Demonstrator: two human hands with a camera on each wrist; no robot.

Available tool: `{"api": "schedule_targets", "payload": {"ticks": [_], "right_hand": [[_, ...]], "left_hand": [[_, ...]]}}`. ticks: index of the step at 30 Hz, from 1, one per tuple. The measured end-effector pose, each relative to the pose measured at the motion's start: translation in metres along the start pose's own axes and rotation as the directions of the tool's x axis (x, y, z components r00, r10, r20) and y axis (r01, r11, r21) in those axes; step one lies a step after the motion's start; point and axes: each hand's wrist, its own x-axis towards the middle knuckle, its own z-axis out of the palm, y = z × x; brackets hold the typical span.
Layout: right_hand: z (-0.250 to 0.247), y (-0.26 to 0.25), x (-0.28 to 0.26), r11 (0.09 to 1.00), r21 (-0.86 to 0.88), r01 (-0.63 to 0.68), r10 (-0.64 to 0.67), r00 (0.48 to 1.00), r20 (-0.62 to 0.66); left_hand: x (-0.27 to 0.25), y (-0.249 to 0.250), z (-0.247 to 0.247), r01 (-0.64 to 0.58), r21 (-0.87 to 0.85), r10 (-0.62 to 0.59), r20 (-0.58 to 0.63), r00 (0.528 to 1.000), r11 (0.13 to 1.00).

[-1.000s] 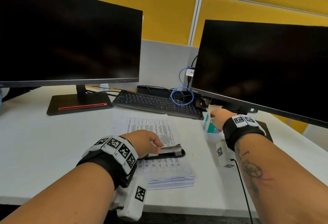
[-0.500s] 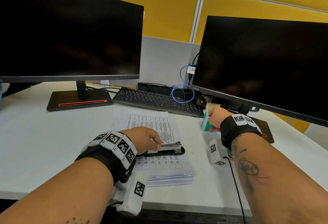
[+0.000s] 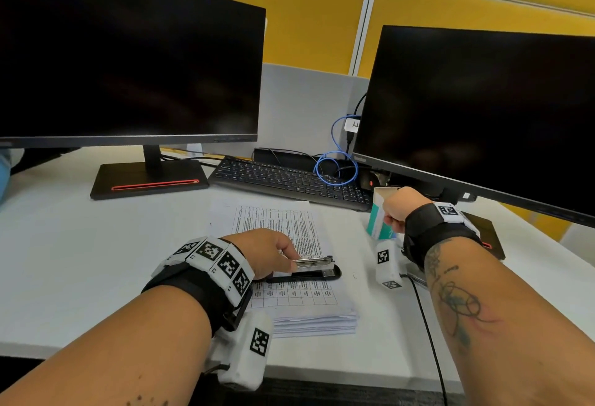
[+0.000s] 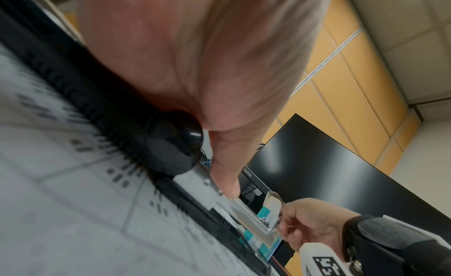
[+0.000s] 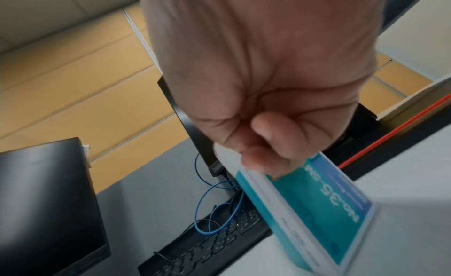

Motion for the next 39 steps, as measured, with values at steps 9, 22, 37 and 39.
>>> {"api": "schedule_targets", "payload": {"ticks": [9,22,37,39], "right_hand": [[-0.024,-0.003,-0.012,0.937,0.210,0.279,-0.241,0.952,-0.189],[0.013,0.000,-0.095,0.808,0.584,0.077,-0.352,0.858,0.374],[0.046,-0.020,-0.139,0.599,-0.553,0.580,-0.411,0.815,0.409],[0.046,-0.021,-0.139,0.546,-0.589,0.595,-0.419,0.803,0.423]], "left_hand": [[0.003,-0.002,0.001,-0.012,-0.004,0.012,-0.009,1.000,1.000],[0.000,-0.001,0.002,-0.007,0.021,0.008,-0.027,1.000,1.000],[0.000,-0.003,0.004,-0.019,0.022,0.020,-0.062,0.998,1.000],[0.000,-0.003,0.004,-0.019,0.031,0.021,-0.061,0.998,0.999]]}}
